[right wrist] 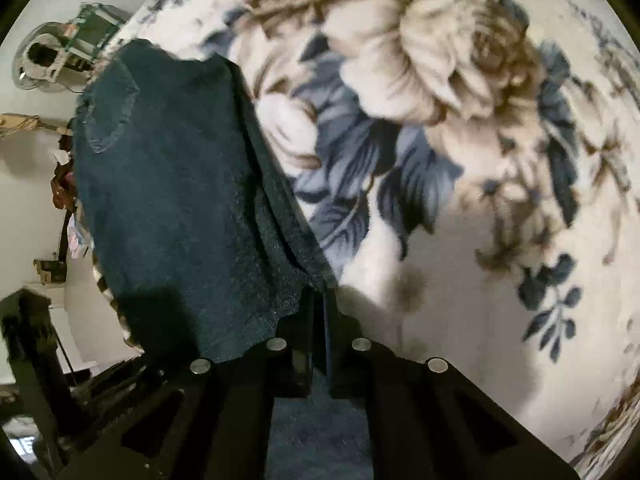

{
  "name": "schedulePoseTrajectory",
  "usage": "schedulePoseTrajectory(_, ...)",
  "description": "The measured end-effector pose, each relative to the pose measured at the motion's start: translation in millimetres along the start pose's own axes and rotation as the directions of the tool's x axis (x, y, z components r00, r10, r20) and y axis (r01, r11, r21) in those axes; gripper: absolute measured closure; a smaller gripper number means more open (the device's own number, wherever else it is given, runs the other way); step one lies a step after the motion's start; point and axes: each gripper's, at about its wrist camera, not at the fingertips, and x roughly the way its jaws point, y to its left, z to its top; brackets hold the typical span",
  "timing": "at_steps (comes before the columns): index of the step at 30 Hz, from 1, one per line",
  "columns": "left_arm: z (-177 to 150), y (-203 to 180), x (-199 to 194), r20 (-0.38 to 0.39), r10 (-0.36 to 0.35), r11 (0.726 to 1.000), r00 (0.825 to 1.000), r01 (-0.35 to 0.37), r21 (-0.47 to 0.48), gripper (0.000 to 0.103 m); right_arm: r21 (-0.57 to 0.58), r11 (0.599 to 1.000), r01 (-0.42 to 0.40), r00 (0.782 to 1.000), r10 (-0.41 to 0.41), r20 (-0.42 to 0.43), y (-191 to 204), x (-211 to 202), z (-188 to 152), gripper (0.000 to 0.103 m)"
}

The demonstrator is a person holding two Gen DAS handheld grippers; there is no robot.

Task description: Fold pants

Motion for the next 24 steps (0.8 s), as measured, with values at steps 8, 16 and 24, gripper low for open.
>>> schedulePoseTrajectory(8,10,-2,7,-0.047,0.015,0.999,0.999,-0.013,0.046,0.075,0.093,0.994,0.057,0.998,-0.055,-0.02,1,21,9,0.099)
schedulePoseTrajectory(16,-35,-30,-52,-0.047,-0.079,0.994,0.996,0.083,0.077,0.047,0.15,0.982,-0.111,0.988,0.125,-0.089,-84,-74,-58,0.047)
schedulePoseTrajectory(24,-127,-80,16,-0.271,-0.12,0.99,0.955,0.134,0.034,0.047,0.25,0.959,0.137,0.967,-0.075,-0.242,-195,-108,-213,0.047)
